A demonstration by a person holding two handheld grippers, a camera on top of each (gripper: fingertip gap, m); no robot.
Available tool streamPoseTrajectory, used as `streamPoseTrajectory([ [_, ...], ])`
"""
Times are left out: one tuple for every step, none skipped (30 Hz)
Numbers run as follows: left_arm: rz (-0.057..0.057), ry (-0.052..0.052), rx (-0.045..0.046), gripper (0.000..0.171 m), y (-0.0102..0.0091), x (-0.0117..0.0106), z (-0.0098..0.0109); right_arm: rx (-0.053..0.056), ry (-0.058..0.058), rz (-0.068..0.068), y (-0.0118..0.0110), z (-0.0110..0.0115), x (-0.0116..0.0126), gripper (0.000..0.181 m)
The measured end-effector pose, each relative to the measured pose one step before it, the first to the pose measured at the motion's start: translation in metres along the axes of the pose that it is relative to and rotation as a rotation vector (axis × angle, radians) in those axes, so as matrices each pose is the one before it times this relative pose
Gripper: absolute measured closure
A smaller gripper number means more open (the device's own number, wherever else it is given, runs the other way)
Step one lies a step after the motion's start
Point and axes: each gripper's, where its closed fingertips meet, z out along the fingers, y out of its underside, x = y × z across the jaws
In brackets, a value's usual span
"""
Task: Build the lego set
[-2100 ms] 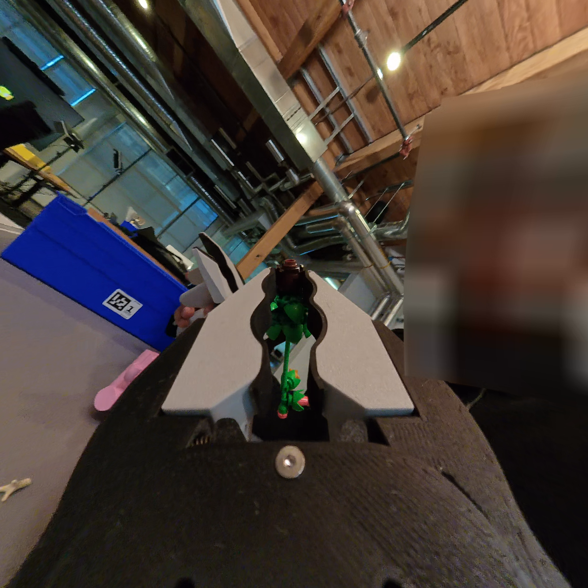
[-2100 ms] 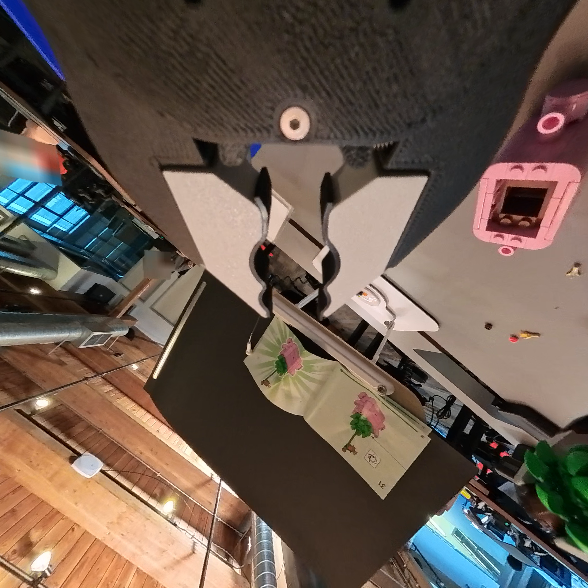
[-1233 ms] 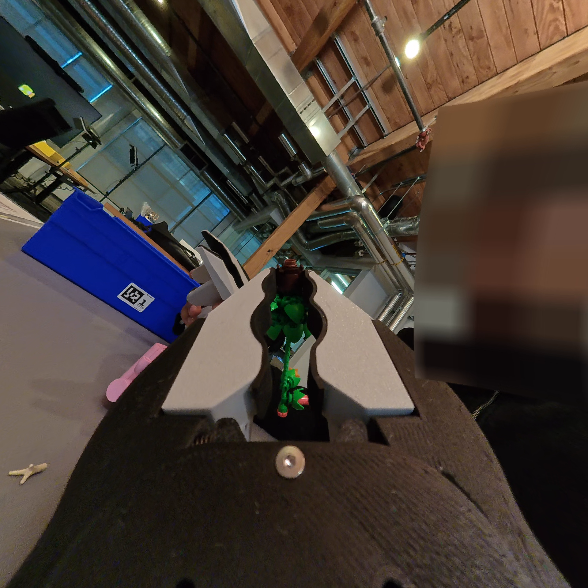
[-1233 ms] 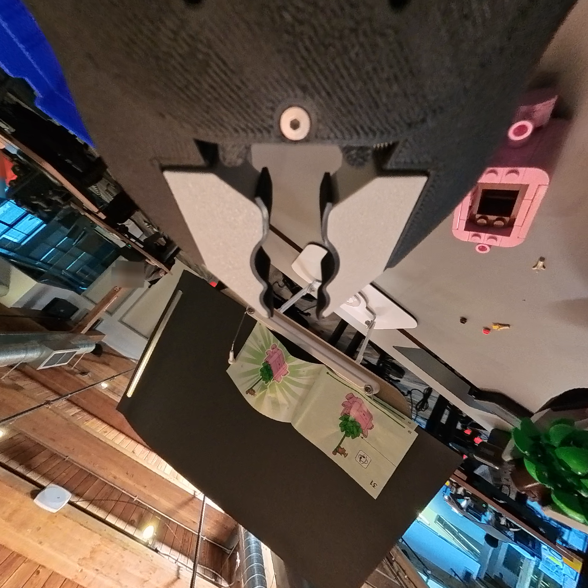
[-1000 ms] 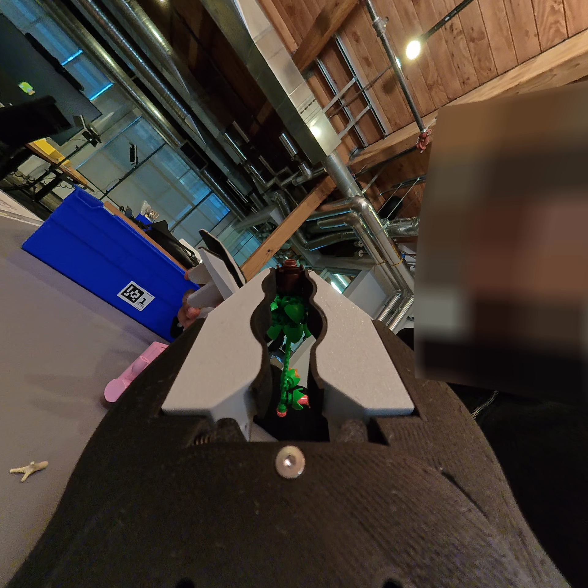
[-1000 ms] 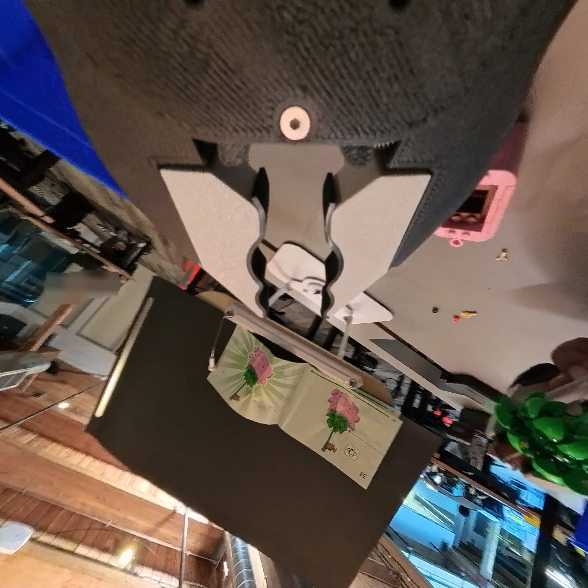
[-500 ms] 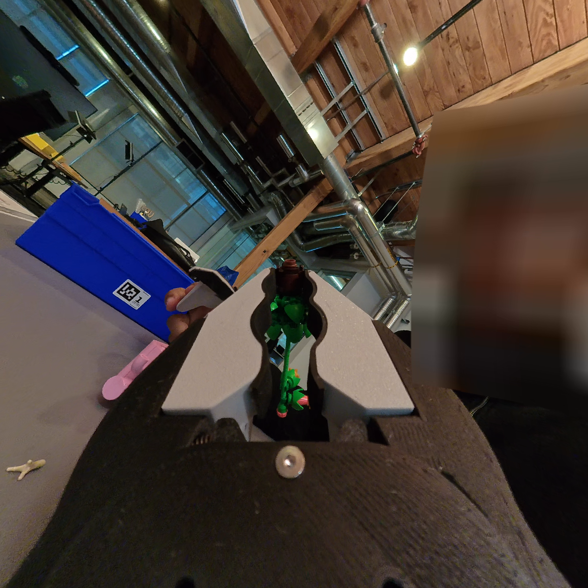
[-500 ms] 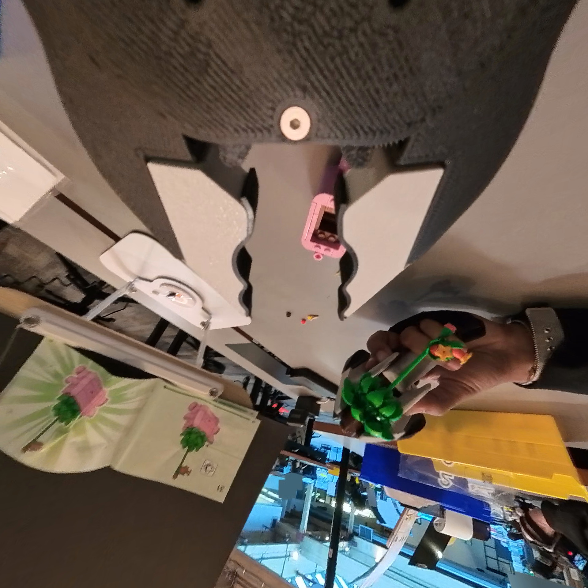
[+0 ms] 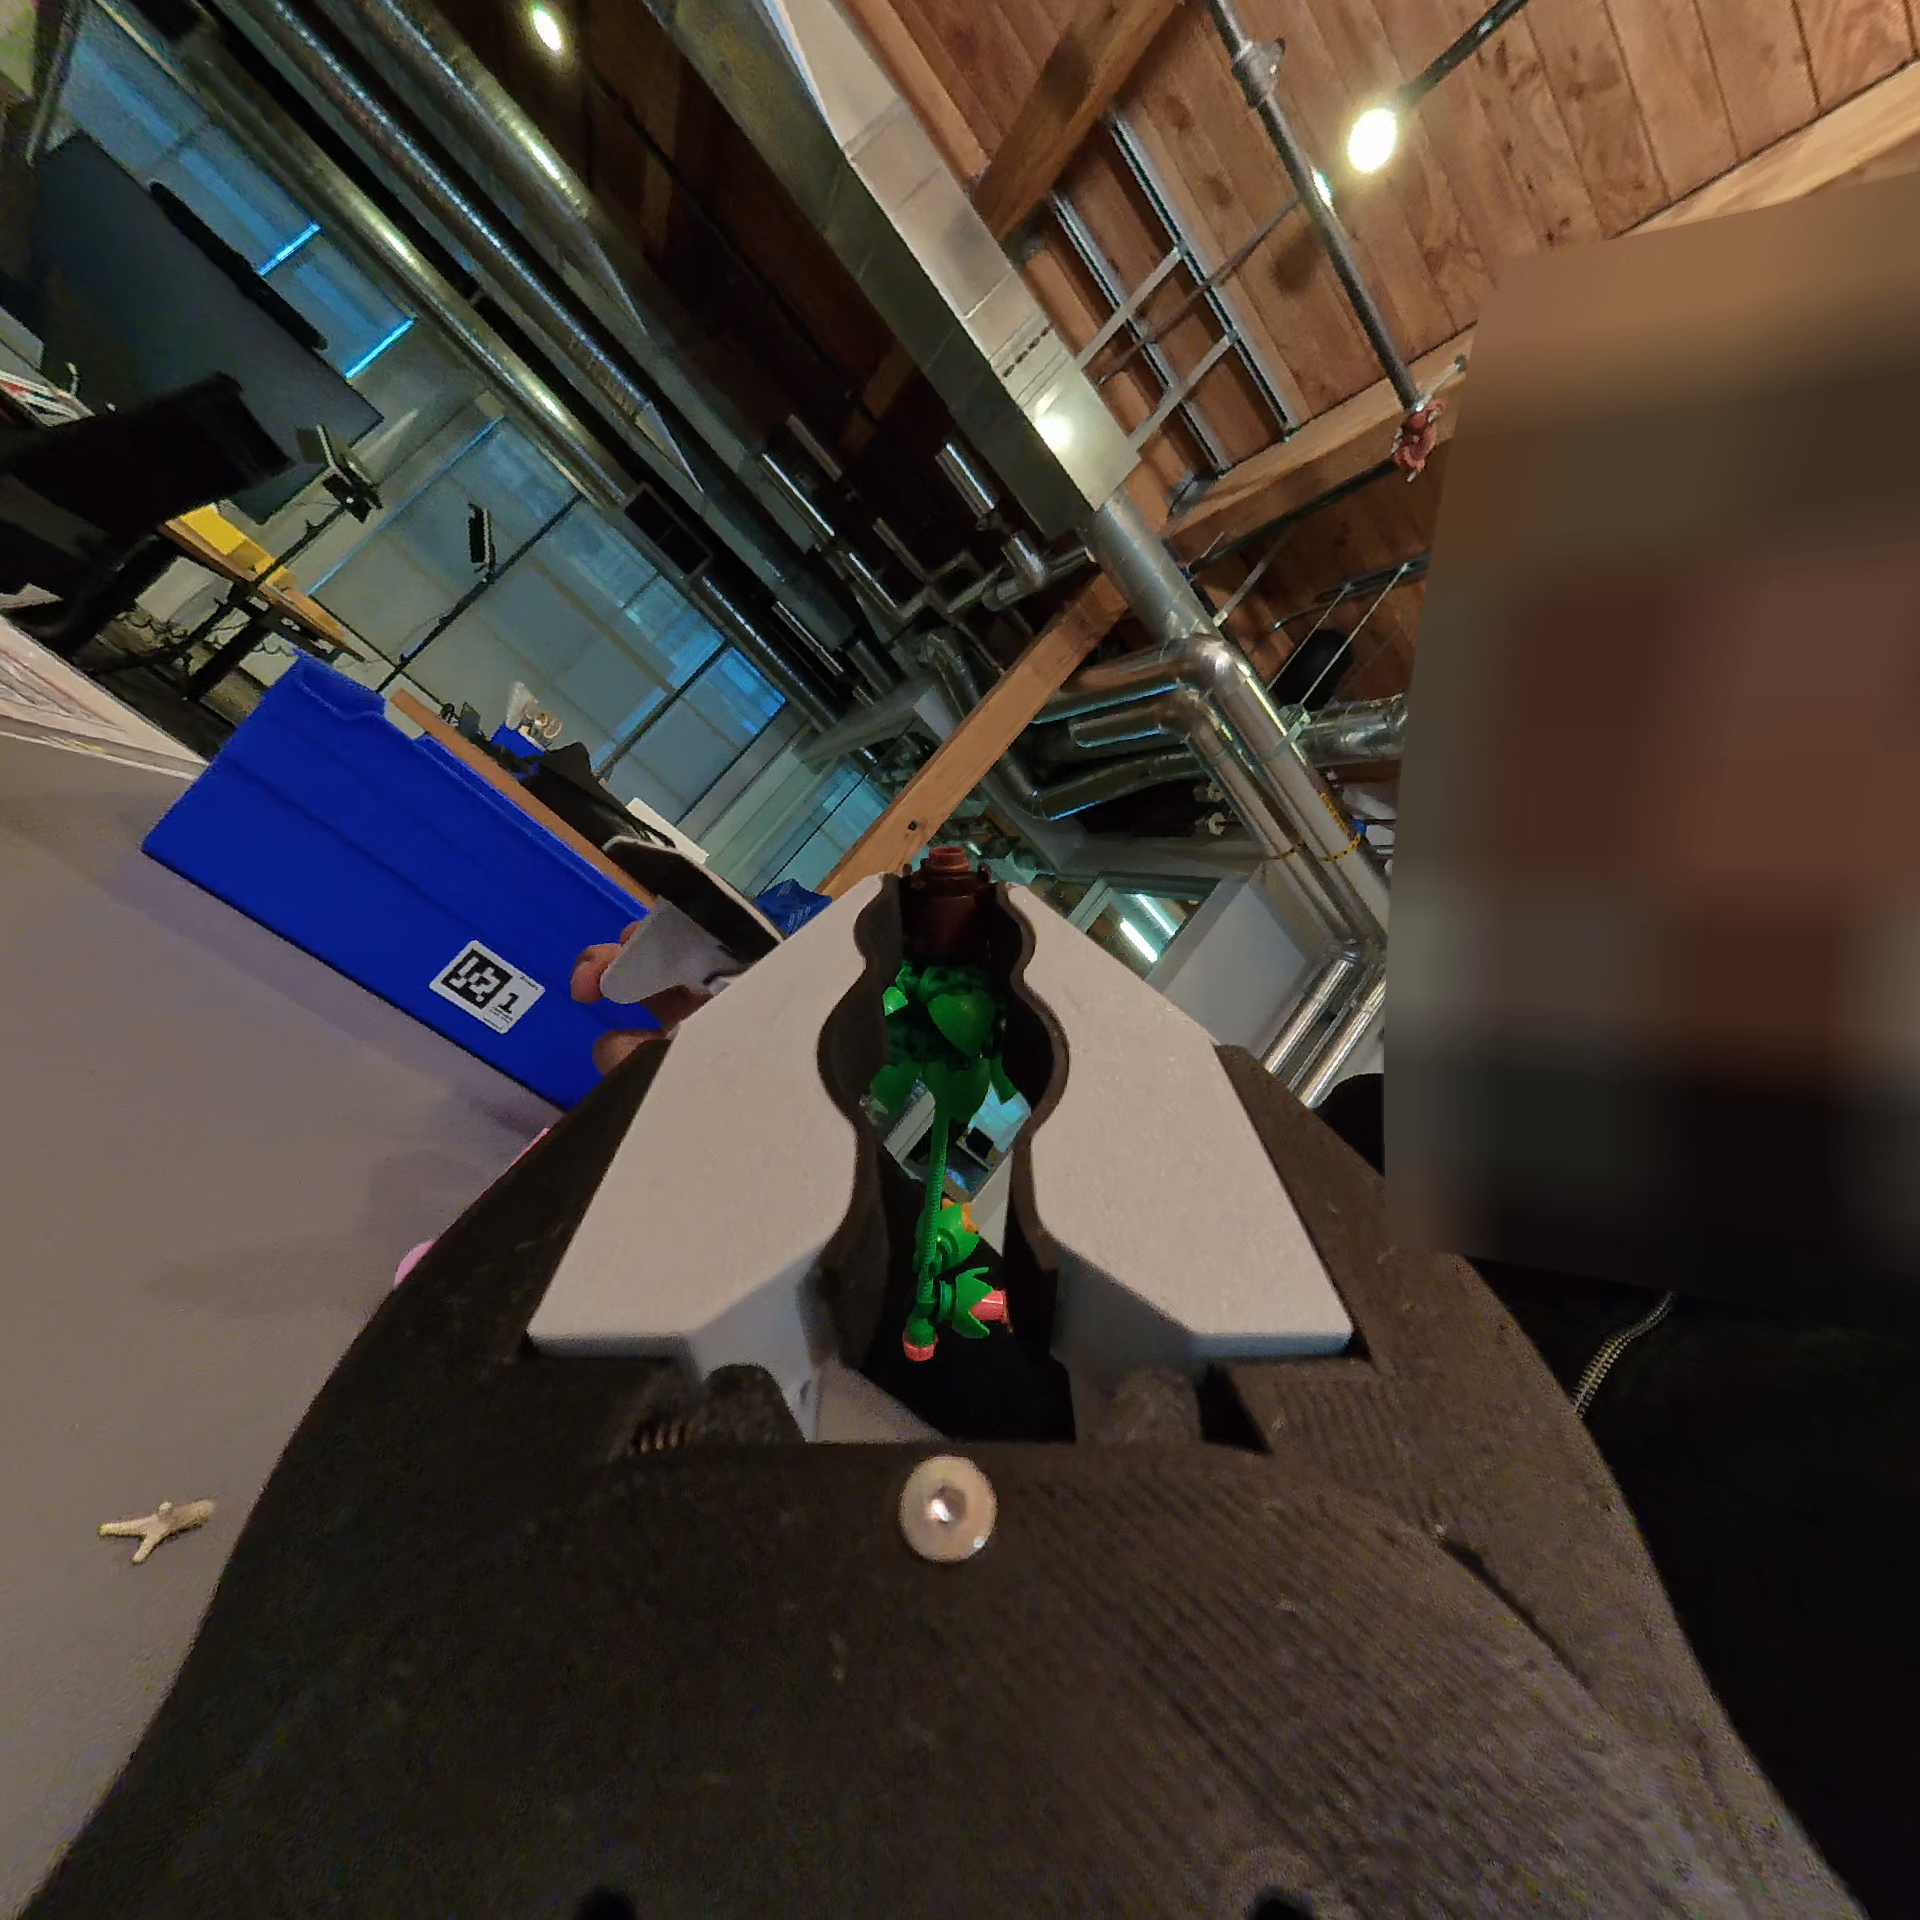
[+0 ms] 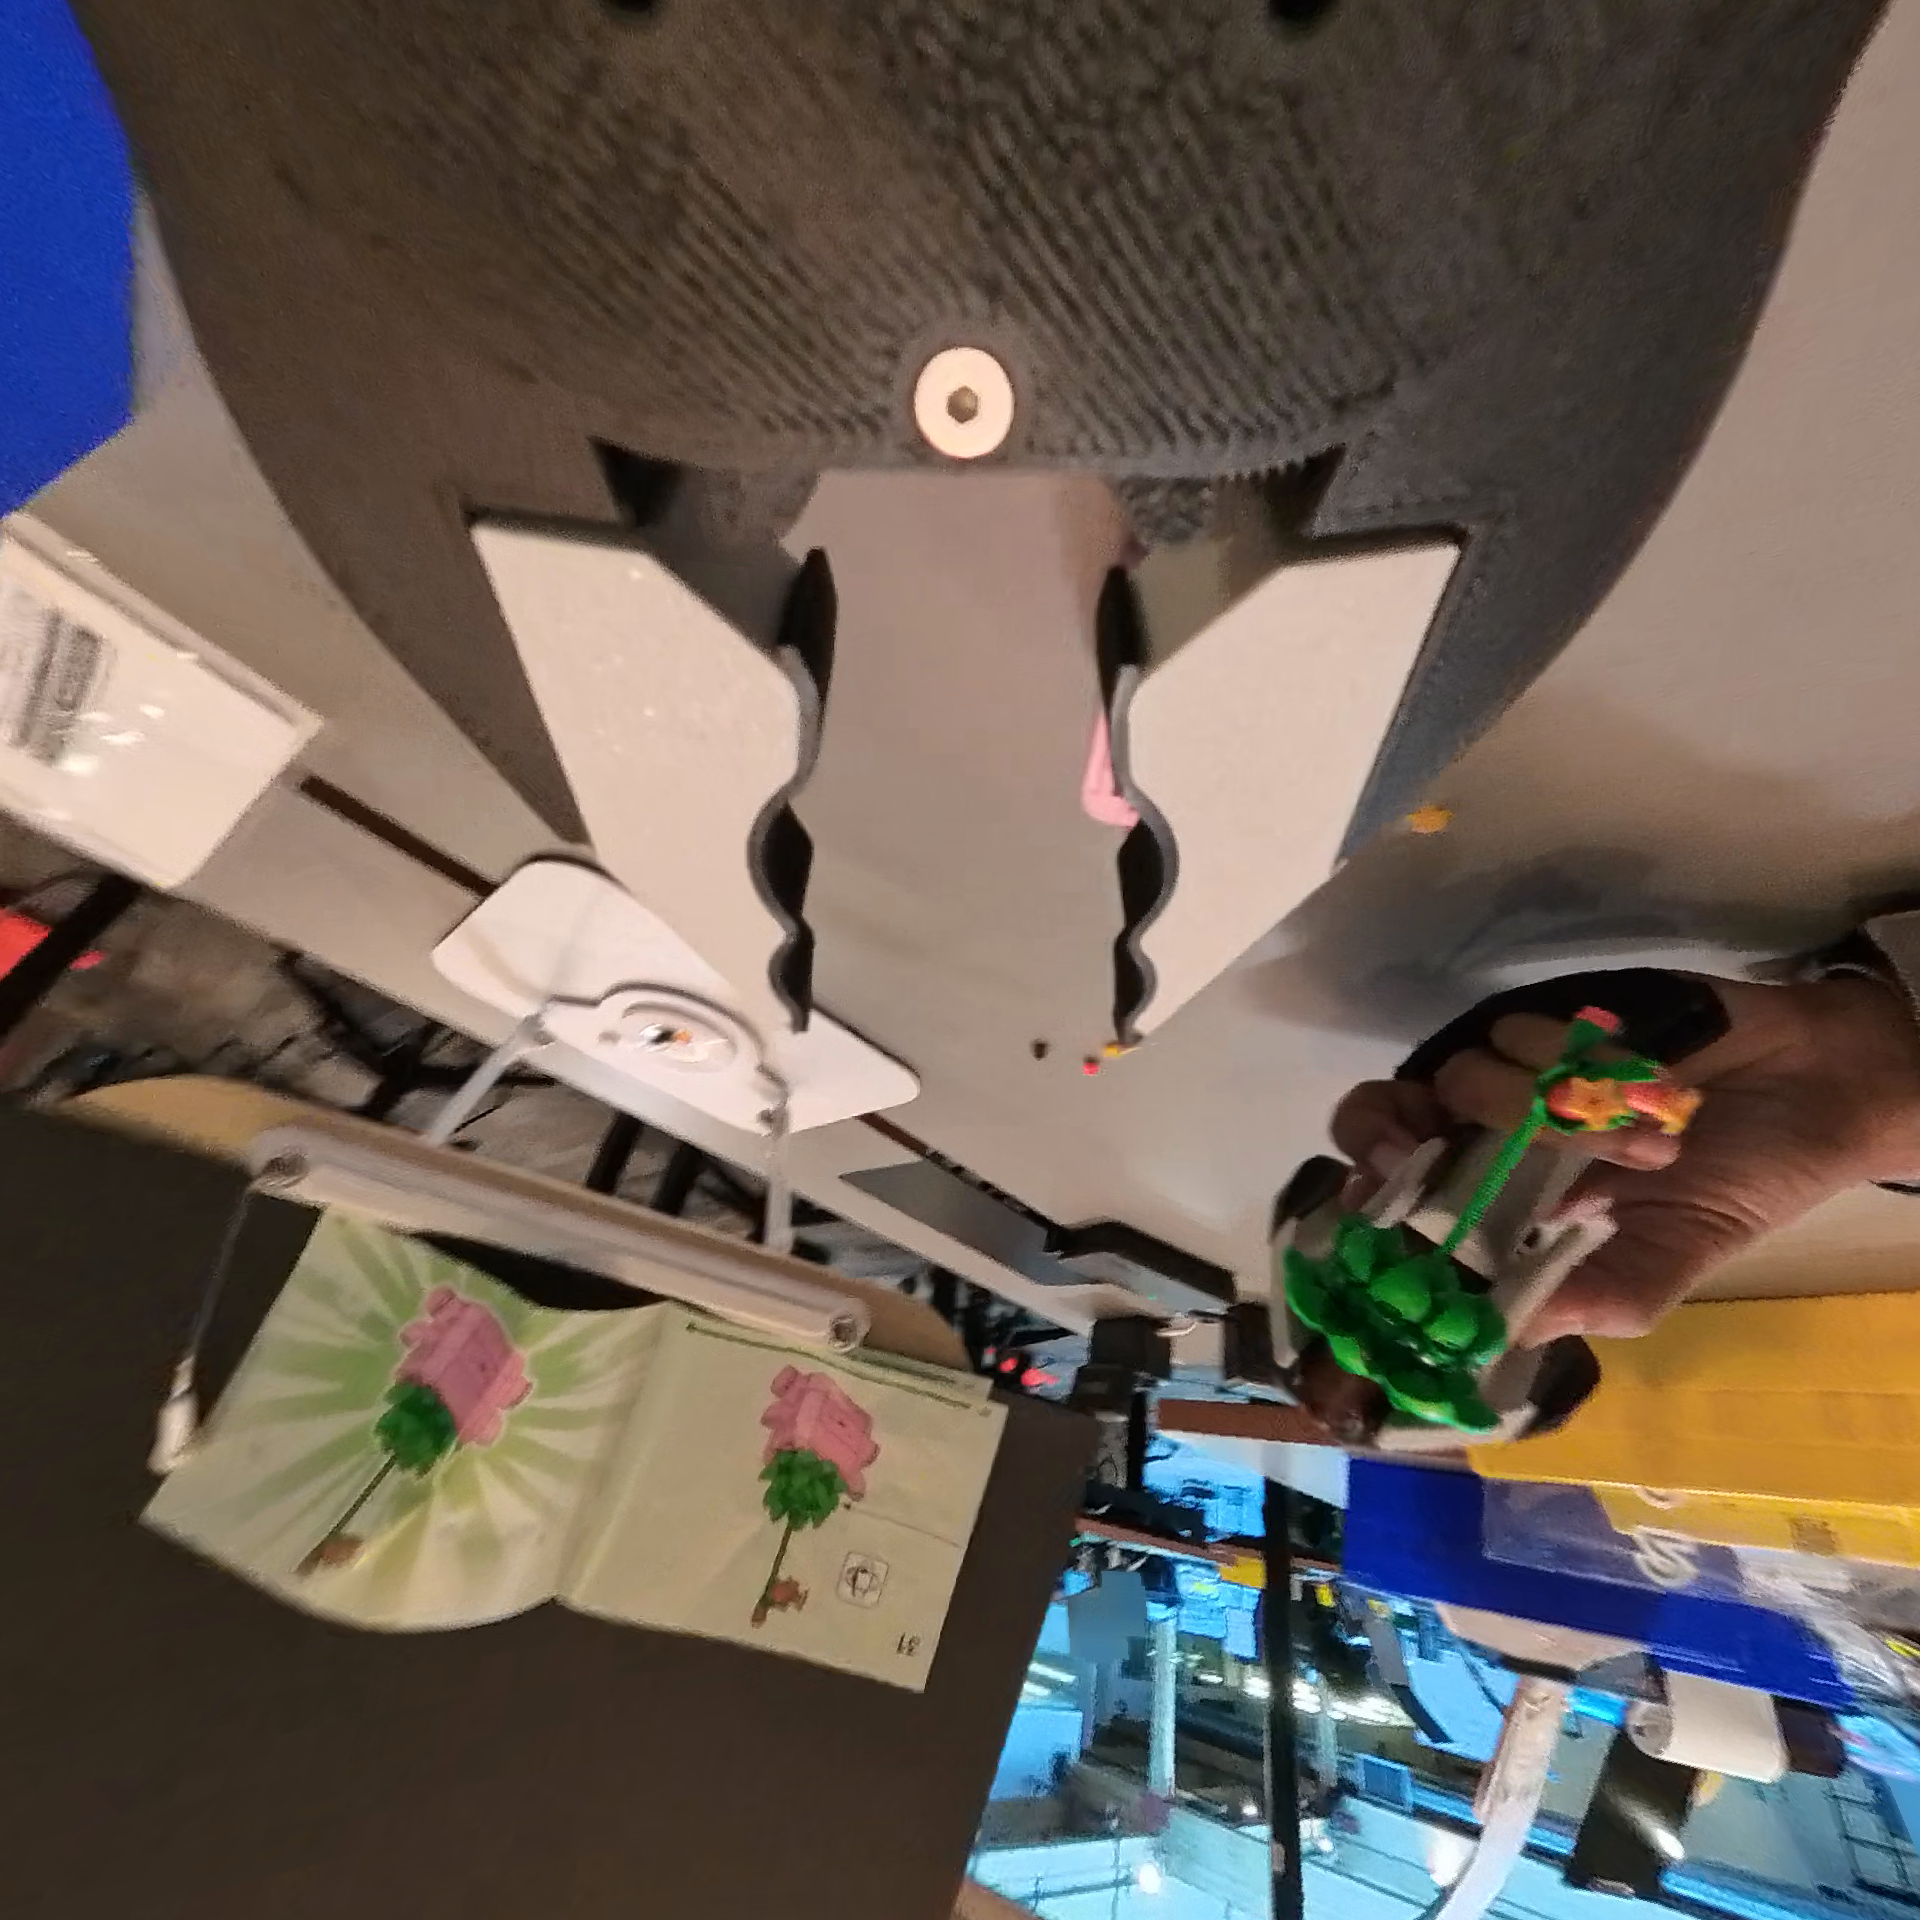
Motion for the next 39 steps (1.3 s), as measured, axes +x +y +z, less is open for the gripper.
streamPoseTrajectory([
  [-0.0050, 0.0028, 0.00543, 0.159, -0.00112, -0.00010, -0.00083, -0.0129, -0.0368, 0.0446, -0.00068, -0.00170, -0.00275, 0.122],
  [-0.0025, -0.0005, 0.00262, 0.159, -0.00086, -0.00046, -0.00090, -0.0080, -0.0465, 0.0505, -0.00112, -0.00211, -0.00452, 0.120],
  [-0.0012, -0.0017, 0.00261, 0.159, -0.00066, -0.00044, -0.00066, -0.0145, -0.0574, 0.0543, 0.00016, -0.00192, -0.00680, 0.117],
  [-0.0022, 0.0010, 0.00311, 0.159, -0.00083, -0.00015, -0.00054, -0.0271, -0.0640, 0.0509, 0.00228, -0.00149, -0.00818, 0.115],
  [-0.0040, 0.0038, 0.00319, 0.158, -0.00063, 0.00036, -0.00033, -0.0390, -0.0581, 0.0356, 0.00475, -0.00053, -0.00799, 0.115],
  [-0.0050, 0.0045, 0.00411, 0.158, -0.00065, 0.00012, -0.00040, -0.0513, -0.0418, 0.0120, 0.00737, 0.00057, -0.00624, 0.113],
  [-0.0053, 0.0036, 0.00498, 0.158, -0.00065, -0.00006, -0.00033, -0.0602, -0.0243, -0.0120, 0.00955, 0.00150, -0.00425, 0.107],
  [-0.0061, 0.0022, 0.00443, 0.158, -0.00052, -0.00053, -0.00046, -0.0604, -0.0066, -0.0295, 0.01031, 0.00250, -0.00192, 0.100],
  [-0.0059, 0.0026, 0.00365, 0.158, -0.00048, -0.00029, -0.00045, -0.0506, 0.0100, -0.0366, 0.00949, 0.00307, 0.00015, 0.096],
  [-0.0054, 0.0025, 0.00289, 0.158, -0.00033, -0.00036, -0.00026, -0.0362, 0.0156, -0.0313, 0.00772, 0.00322, 0.00103, 0.095],
  [-0.0041, 0.0019, 0.00244, 0.158, -0.00031, -0.00017, -0.00038, -0.0227, 0.0113, -0.0170, 0.00557, 0.00308, 0.00099, 0.094],
  [-0.0022, 0.0014, 0.00188, 0.158, -0.00031, -0.00004, -0.00016, -0.0114, 0.0068, -0.0010, 0.00346, 0.00264, 0.00106, 0.095],
  [-0.0008, -0.0002, 0.00102, 0.158, -0.00026, -0.00008, -0.00025, -0.0082, 0.0012, 0.0082, 0.00265, 0.00203, 0.00109, 0.097],
  [-0.0001, -0.0005, 0.00012, 0.158, -0.00011, -0.00011, -0.00019, -0.0128, -0.0034, 0.0083, 0.00321, 0.00158, 0.00043, 0.098],
  [-0.0005, -0.0003, 0.00067, 0.159, -0.00019, -0.00006, -0.00015, -0.0175, -0.0040, 0.0055, 0.00380, 0.00083, 0.00033, 0.100],
  [-0.0014, 0.0007, 0.00097, 0.159, -0.00021, -0.00008, -0.00003, -0.0206, -0.0028, 0.0022, 0.00428, 0.00018, 0.00011, 0.100],
  [-0.0021, 0.0012, 0.00101, 0.158, -0.00016, -0.00002, -0.00009, -0.0218, -0.0004, -0.0012, 0.00439, -0.00008, 0.00037, 0.101],
  [-0.0026, 0.0013, 0.00058, 0.159, 0.00004, 0.00002, 0.00002, -0.0209, 0.0022, -0.0035, 0.00411, -0.00016, 0.00069, 0.101],
  [-0.0027, 0.0011, -0.00005, 0.159, 0.00013, -0.00014, -0.00005, -0.0181, 0.0017, -0.0037, 0.00368, 0.00009, 0.00043, 0.101],
  [-0.0022, 0.0009, -0.00001, 0.158, 0.00010, -0.00010, 0.00014, -0.0150, 0.0001, -0.0019, 0.00316, 0.00042, 0.00008, 0.102],
  [-0.0012, 0.0004, -0.00022, 0.158, 0.00010, 0.00000, 0.00004, -0.0140, 0.0040, -0.0010, 0.00282, 0.00082, 0.00089, 0.104],
  [0.0000, -0.0001, -0.00028, 0.158, 0.00006, -0.00009, 0.00009, -0.0160, 0.0080, -0.0018, 0.00304, 0.00091, 0.00142, 0.105],
  [0.0003, 0.0000, -0.00049, 0.158, 0.00002, 0.00018, 0.00004, -0.0185, 0.0091, -0.0024, 0.00332, 0.00097, 0.00162, 0.106],
  [0.0006, 0.0001, 0.00004, 0.158, -0.00008, 0.00012, -0.00005, -0.0188, 0.0107, -0.0026, 0.00350, 0.00071, 0.00201, 0.107],
  [0.0006, -0.0002, 0.00082, 0.158, -0.00026, 0.00009, -0.00006, -0.0168, 0.0120, -0.0024, 0.00336, 0.00048, 0.00232, 0.109],
  [0.0001, 0.0002, 0.00064, 0.158, -0.00019, 0.00012, -0.00013, -0.0143, 0.0100, -0.0017, 0.00306, 0.00010, 0.00205, 0.109],
  [-0.0004, 0.0002, 0.00054, 0.158, -0.00010, -0.00001, -0.00009, -0.0102, 0.0052, -0.0008, 0.00236, -0.00006, 0.00141, 0.109],
  [-0.0006, 0.0001, 0.00095, 0.159, -0.00011, -0.00007, -0.00012, -0.0047, 0.0015, 0.0009, 0.00135, -0.00034, 0.00068, 0.109],
  [-0.0012, 0.0005, 0.00036, 0.158, -0.00005, 0.00001, 0.00001, -0.0020, 0.0003, 0.0014, 0.00071, -0.00061, 0.00050, 0.110],
  [-0.0014, 0.0006, -0.00017, 0.158, 0.00002, -0.00010, -0.00005, -0.0025, 0.0018, 0.0008, 0.00077, -0.00065, 0.00065, 0.111],
  [-0.0009, 0.0005, 0.00002, 0.158, 0.00000, -0.00001, -0.00002, -0.0038, 0.0040, 0.0000, 0.00089, -0.00052, 0.00093, 0.111],
  [-0.0002, 0.0002, -0.00007, 0.158, 0.00008, 0.00004, 0.00006, -0.0052, 0.0055, -0.0009, 0.00132, -0.00057, 0.00129, 0.111],
  [0.0000, 0.0001, -0.00072, 0.159, 0.00008, -0.00002, 0.00012, -0.0061, 0.0078, -0.0015, 0.00153, -0.00057, 0.00164, 0.111],
  [0.0000, -0.0003, -0.00083, 0.159, 0.00007, 0.00002, 0.00000, -0.0060, 0.0107, -0.0010, 0.00154, -0.00041, 0.00220, 0.111],
  [-0.0001, -0.0003, -0.00007, 0.159, 0.00006, -0.00010, -0.00007, -0.0065, 0.0141, 0.0009, 0.00165, -0.00029, 0.00284, 0.111],
  [-0.0005, 0.0005, 0.00040, 0.159, -0.00011, 0.00002, 0.00007, -0.0079, 0.0176, 0.0040, 0.00163, -0.00019, 0.00362, 0.113],
  [-0.0006, 0.0002, 0.00010, 0.158, 0.00008, -0.00006, -0.00011, -0.0083, 0.0168, 0.0045, 0.00163, 0.00003, 0.00356, 0.115],
  [-0.0002, -0.0005, 0.00009, 0.159, 0.00004, -0.00012, -0.00005, -0.0048, 0.0111, 0.0033, 0.00108, 0.00014, 0.00235, 0.114],
  [-0.0002, -0.0003, 0.00003, 0.158, -0.00001, -0.00017, -0.00002, 0.0008, 0.0052, 0.0033, 0.00016, 0.00004, 0.00128, 0.115],
])
